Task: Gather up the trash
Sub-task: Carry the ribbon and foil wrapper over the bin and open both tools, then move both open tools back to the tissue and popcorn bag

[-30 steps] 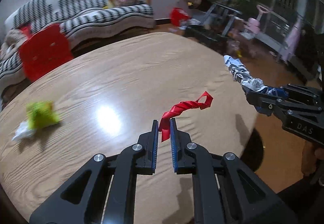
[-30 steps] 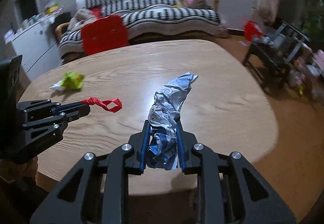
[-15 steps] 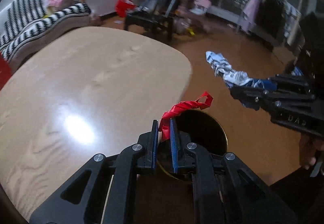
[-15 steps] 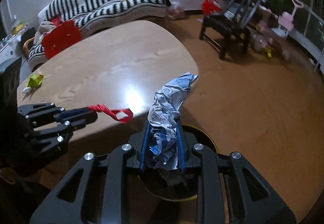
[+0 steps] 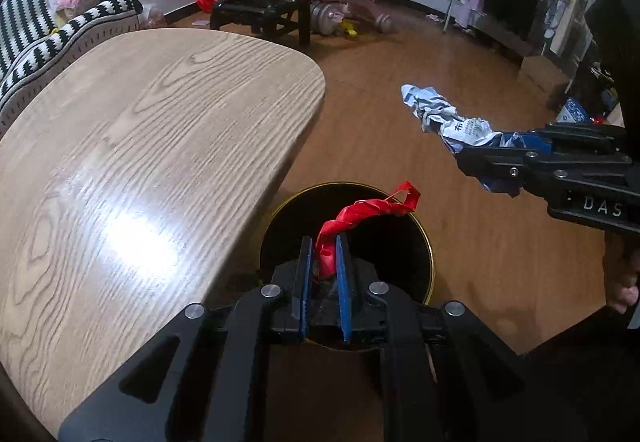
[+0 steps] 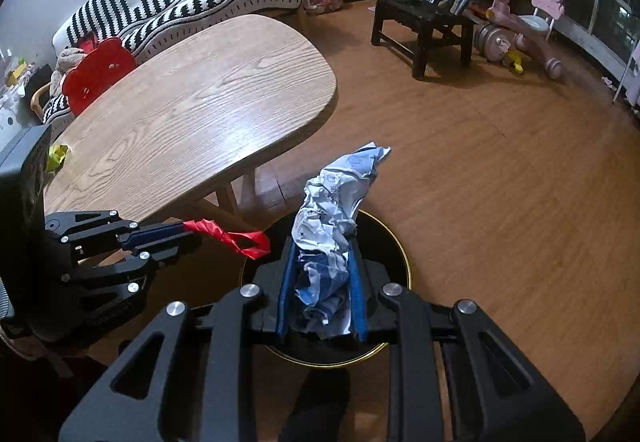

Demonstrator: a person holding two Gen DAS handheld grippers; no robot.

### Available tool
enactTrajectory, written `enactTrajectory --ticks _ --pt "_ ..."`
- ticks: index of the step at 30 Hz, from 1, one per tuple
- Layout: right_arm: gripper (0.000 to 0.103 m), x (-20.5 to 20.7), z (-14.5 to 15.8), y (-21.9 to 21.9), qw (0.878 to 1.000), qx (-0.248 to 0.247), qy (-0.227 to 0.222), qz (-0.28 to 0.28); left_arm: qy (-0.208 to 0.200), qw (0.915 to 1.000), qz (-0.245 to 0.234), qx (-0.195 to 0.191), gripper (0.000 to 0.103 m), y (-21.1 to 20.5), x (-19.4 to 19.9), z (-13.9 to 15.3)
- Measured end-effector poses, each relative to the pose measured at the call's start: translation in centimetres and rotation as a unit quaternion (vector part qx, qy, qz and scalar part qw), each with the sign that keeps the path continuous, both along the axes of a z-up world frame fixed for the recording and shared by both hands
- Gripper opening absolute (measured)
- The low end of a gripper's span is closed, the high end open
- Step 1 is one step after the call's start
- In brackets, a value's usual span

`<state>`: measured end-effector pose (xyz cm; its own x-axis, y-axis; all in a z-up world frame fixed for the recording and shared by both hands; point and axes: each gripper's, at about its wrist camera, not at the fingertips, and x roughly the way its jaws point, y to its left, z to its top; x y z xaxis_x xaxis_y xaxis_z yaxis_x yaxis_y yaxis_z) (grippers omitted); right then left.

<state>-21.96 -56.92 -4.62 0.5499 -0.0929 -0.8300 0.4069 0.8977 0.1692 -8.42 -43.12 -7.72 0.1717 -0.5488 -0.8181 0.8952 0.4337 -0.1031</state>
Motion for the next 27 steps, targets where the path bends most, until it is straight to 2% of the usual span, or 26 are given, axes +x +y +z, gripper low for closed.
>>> enactTrajectory --ticks 8,9,11,12,13,15,17,19,23,25,27 --pt "0.025 0.5 -0.3 -0.1 1.000 0.007 0.008 -0.002 0.008 0.9998 -0.015 0.005 0.011 -1.1 -0.3 -0.6" --pt "0.028 0.6 -0.4 -0.2 1.000 0.013 0.012 -0.003 0.007 0.9998 -0.017 0.007 0.018 -1.2 -0.4 -0.7" --pt "0.042 0.7 -0.5 -0.1 1.000 0.015 0.012 -0.004 0.006 0.9997 -0.020 0.010 0.027 -1.4 -0.3 -1.0" --pt "0.057 0.7 -0.4 0.0 1.000 0.011 0.012 -0.003 0.007 0.9997 -0.021 0.011 0.035 -1.5 -0.3 -1.0" --pt "0.062 0.6 -0.3 0.0 1.000 0.007 0.009 -0.003 0.005 0.9997 -0.021 0.011 0.047 -1.6 -0.6 -1.1" --pt "0.062 0.6 -0.2 0.1 1.000 0.005 0.006 -0.001 0.003 0.9998 -0.021 0.006 0.058 -1.6 -0.7 -1.0" --pt "0.062 0.5 0.0 0.1 1.000 0.006 0.004 -0.002 0.003 0.9998 -0.022 0.003 0.059 -1.6 -0.8 -0.9" --pt "0.062 0.6 0.3 0.2 1.000 0.003 0.000 -0.002 0.005 0.9998 -0.020 -0.002 0.069 -1.5 -0.7 -0.7" --pt "0.062 1.1 1.4 1.0 1.000 -0.001 -0.013 0.002 0.006 0.9998 -0.010 -0.014 0.078 -0.6 -0.5 0.3" --pt "0.062 1.8 2.2 1.8 1.000 -0.001 -0.020 0.011 -0.001 0.9997 0.001 -0.022 0.089 0.4 -0.2 1.2" --pt "0.062 2.7 3.0 2.9 0.999 -0.002 -0.028 0.023 -0.012 0.9993 0.015 -0.034 0.091 2.0 0.3 2.2"
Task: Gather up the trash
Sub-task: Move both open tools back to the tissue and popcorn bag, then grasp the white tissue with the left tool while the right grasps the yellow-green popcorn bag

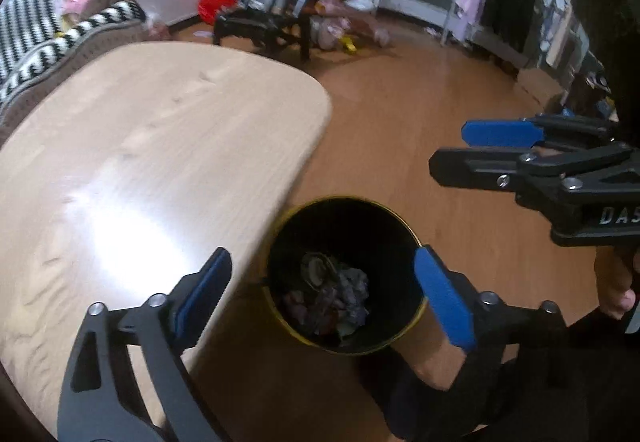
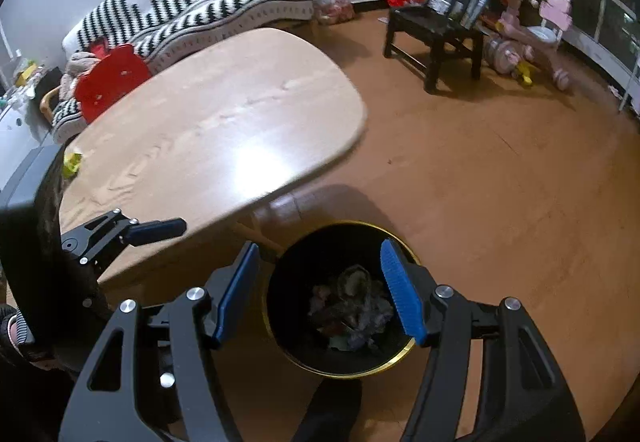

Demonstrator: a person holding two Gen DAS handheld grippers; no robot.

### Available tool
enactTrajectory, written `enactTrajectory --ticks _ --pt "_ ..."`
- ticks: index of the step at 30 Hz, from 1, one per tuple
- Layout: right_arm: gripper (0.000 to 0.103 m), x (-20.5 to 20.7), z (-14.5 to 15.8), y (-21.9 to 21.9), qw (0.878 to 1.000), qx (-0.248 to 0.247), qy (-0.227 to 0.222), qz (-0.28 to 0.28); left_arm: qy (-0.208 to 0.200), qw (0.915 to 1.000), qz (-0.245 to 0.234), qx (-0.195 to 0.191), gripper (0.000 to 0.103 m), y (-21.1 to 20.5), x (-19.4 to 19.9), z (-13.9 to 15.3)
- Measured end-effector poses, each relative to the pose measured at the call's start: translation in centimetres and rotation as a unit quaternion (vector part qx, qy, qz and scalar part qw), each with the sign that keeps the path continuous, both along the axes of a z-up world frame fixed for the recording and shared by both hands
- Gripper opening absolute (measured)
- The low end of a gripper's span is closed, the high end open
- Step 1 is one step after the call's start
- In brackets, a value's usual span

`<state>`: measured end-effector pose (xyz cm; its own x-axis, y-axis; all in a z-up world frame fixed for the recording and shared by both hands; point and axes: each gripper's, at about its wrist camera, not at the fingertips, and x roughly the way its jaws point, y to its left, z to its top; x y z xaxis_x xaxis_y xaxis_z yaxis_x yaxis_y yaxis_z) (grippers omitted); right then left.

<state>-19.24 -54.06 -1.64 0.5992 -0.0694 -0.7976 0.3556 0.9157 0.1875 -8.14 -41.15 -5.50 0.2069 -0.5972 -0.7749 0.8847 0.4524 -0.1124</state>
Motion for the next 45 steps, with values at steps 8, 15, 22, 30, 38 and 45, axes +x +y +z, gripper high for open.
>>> enactTrajectory --ticks 8,15,22,30,38,45 --pt "0.062 6.7 3.8 8.5 0.996 -0.004 -0.042 0.085 -0.032 0.9941 0.101 -0.024 0.094 11.0 4.4 4.1" --pt "0.062 13.6 5.2 17.6 0.985 0.018 -0.062 0.163 -0.056 0.9715 0.229 -0.026 0.096 23.6 8.6 6.6" --pt "0.064 19.9 5.2 27.5 0.968 0.038 -0.064 0.241 -0.045 0.9314 0.360 -0.035 0.096 36.3 12.2 7.0" --pt "0.064 25.0 3.7 34.9 0.955 0.061 -0.050 0.287 -0.043 0.9135 0.403 -0.030 0.096 41.5 15.2 6.4" --pt "0.065 32.9 2.9 39.2 0.943 0.096 -0.040 0.315 -0.071 0.9203 0.384 -0.013 0.096 42.6 20.2 4.4" --pt "0.065 40.4 1.0 42.3 0.936 0.129 0.010 0.328 -0.040 0.9272 0.372 -0.001 0.096 42.8 26.4 2.1"
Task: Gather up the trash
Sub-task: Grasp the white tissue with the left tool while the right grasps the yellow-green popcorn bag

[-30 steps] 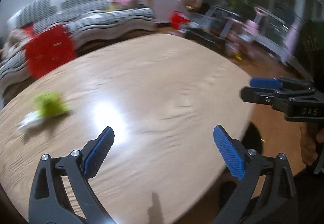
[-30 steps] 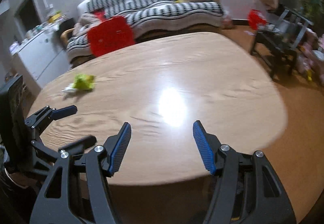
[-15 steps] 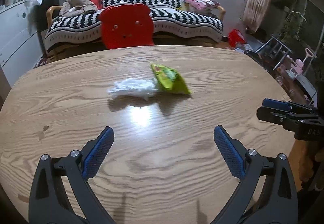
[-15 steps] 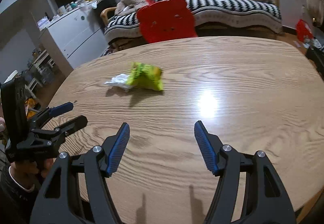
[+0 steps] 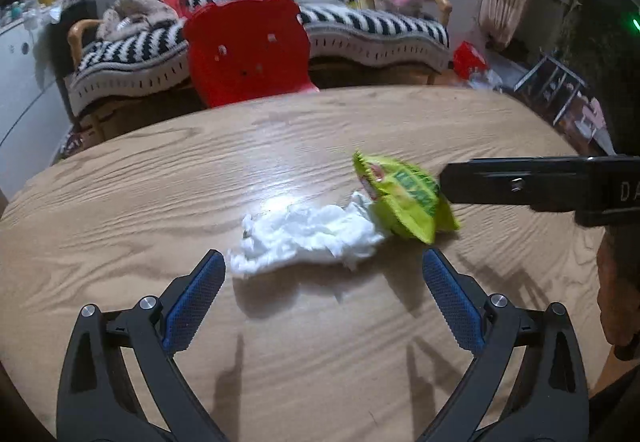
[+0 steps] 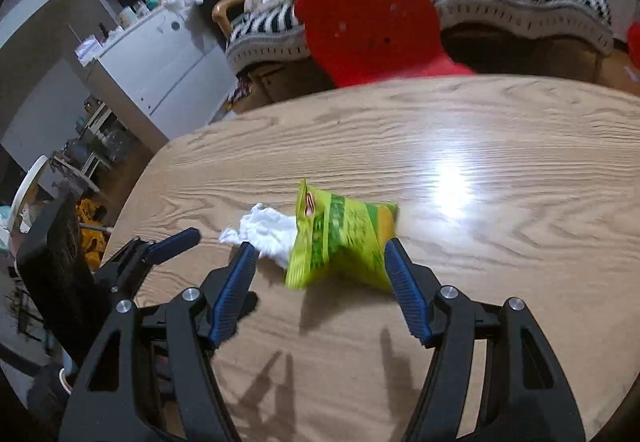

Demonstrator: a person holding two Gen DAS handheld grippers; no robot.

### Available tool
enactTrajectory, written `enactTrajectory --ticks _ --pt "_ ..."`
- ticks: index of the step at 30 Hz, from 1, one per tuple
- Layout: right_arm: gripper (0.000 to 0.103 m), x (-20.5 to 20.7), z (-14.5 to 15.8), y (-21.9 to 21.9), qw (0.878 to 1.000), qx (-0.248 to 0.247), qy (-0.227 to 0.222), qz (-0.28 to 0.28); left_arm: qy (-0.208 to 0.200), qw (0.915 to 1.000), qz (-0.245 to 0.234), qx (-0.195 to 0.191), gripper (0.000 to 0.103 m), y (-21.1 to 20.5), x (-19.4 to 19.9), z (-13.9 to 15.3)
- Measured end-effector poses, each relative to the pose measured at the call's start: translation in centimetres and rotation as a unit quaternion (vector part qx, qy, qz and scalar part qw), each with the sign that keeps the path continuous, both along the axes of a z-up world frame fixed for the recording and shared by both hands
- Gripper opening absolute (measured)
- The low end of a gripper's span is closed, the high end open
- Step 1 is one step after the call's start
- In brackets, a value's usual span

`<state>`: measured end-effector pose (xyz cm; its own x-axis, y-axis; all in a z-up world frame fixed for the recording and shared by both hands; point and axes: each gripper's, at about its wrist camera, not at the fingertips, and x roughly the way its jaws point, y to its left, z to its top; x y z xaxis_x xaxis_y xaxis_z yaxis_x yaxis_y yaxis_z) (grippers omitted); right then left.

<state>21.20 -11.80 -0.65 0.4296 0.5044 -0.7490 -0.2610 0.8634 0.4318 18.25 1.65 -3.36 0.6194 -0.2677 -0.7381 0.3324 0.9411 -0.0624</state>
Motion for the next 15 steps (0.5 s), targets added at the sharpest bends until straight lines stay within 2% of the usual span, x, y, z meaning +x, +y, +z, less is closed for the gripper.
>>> enactTrajectory --ticks 3,7,9,11,14,15 --pt "0.065 2.2 -1.4 0.7 1.000 -0.001 0.021 0.004 0.014 0.9997 -0.017 0.013 0.096 -0.3 1.9 -1.1" --pt "0.065 3.2 -2.4 0.7 0.999 -0.003 0.034 0.007 0.035 0.9989 -0.027 0.015 0.096 -0.5 3.1 -2.7" --pt "0.059 3.4 -2.7 0.6 0.999 0.000 0.032 0.008 0.030 0.9989 -0.028 0.022 0.096 -0.7 3.4 -3.0" --pt "0.055 3.0 -2.7 0.1 1.000 0.005 0.029 0.007 0.038 0.9988 -0.027 0.010 0.094 -0.5 3.6 -3.2" --pt "0.049 2.5 -2.6 -0.4 1.000 0.010 0.026 0.006 0.033 0.9984 -0.045 0.003 0.076 -0.8 3.3 -3.0" --pt "0.047 2.3 -2.6 -0.5 1.000 0.010 0.025 0.006 0.031 0.9980 -0.055 0.003 0.063 -1.2 3.0 -2.9"
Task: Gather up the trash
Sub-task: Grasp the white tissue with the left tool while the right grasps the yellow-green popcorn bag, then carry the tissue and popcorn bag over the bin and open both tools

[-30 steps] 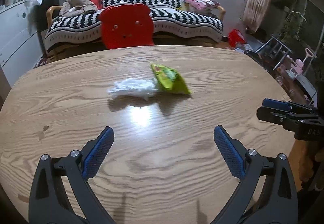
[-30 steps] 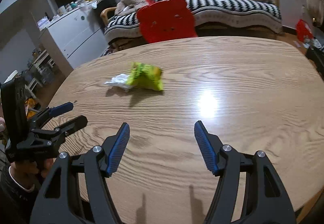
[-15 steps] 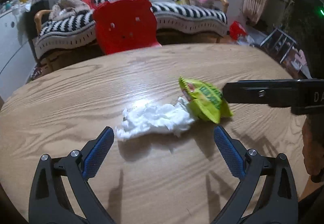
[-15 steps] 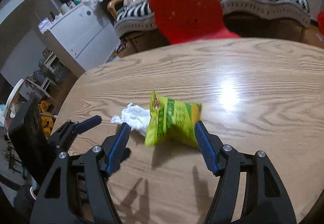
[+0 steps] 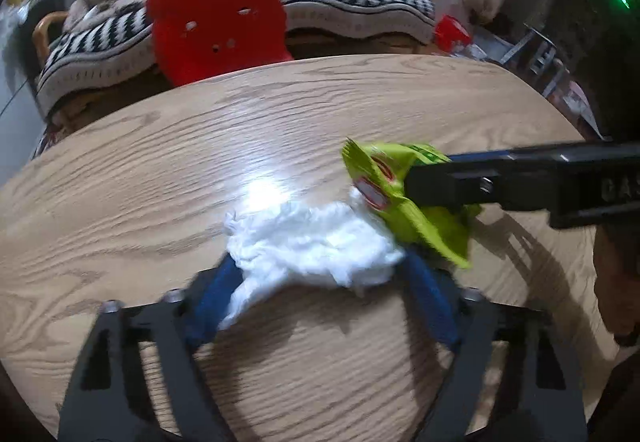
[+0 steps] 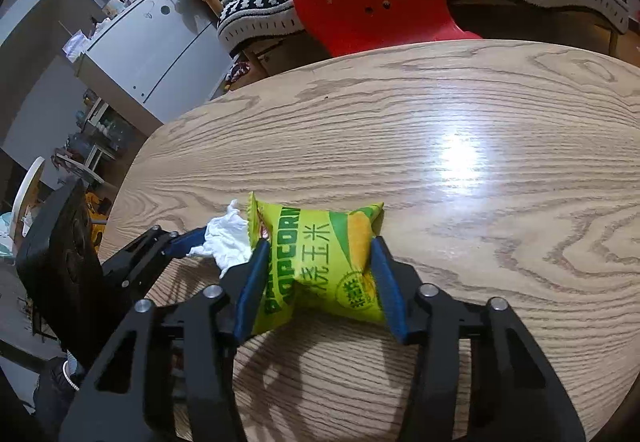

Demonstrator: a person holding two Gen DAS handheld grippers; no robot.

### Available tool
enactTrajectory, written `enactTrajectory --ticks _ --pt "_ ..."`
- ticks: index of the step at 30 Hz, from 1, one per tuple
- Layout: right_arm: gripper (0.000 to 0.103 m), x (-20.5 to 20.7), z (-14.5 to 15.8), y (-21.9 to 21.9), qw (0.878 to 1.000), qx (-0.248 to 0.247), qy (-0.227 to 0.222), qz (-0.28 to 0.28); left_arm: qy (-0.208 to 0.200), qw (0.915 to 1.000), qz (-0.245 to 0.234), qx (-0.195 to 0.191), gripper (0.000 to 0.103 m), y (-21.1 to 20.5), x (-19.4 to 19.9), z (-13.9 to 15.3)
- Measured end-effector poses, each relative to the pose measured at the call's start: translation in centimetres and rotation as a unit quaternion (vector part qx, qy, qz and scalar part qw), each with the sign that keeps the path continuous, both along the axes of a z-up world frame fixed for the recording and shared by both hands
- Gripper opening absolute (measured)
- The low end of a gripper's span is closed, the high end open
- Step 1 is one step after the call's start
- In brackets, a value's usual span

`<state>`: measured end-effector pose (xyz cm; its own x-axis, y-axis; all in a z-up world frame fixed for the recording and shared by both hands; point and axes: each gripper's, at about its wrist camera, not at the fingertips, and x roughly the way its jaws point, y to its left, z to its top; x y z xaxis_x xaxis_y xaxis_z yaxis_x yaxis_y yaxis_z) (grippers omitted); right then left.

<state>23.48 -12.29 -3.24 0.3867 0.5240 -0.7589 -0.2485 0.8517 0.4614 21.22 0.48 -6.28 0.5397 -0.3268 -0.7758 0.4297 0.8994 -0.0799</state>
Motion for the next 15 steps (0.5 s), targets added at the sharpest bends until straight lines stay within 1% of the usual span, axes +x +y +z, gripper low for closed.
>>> enactTrajectory --ticks 1,2,3,4,5,7,10,15 --pt "0.046 -0.4 0.2 -0.2 1.000 -0.001 -0.001 -0.001 0.000 1.0000 -0.006 -0.001 0.051 -0.3 -0.3 0.1" --pt "0.045 -0.6 0.3 -0.2 1.000 0.000 -0.002 -0.002 0.001 0.9999 -0.011 0.000 0.046 -0.6 -0.6 0.2" --pt "0.044 -0.8 0.4 -0.3 1.000 0.002 -0.003 -0.003 0.000 0.9999 -0.013 -0.001 0.033 -0.9 -0.8 0.3" --pt "0.043 -1.3 0.7 -0.6 1.000 0.001 -0.002 -0.008 -0.006 0.9999 -0.010 0.009 0.019 -1.2 -1.3 0.4" --pt "0.043 -1.6 0.8 -0.8 1.000 0.004 -0.002 -0.010 -0.004 0.9999 -0.008 0.007 0.017 -1.2 -1.6 0.6" --pt "0.043 -2.7 1.5 -1.4 1.000 0.006 -0.006 -0.016 0.003 0.9999 -0.006 -0.010 0.012 -1.1 -2.1 0.9" --pt "0.043 -4.8 2.7 -2.7 1.000 0.012 -0.016 -0.024 -0.011 0.9999 -0.007 -0.005 0.010 -1.2 -4.0 1.9" --pt "0.043 -10.8 5.0 -5.8 0.998 0.004 -0.038 -0.041 -0.022 0.9997 0.005 -0.012 0.010 -1.9 -7.2 4.1"
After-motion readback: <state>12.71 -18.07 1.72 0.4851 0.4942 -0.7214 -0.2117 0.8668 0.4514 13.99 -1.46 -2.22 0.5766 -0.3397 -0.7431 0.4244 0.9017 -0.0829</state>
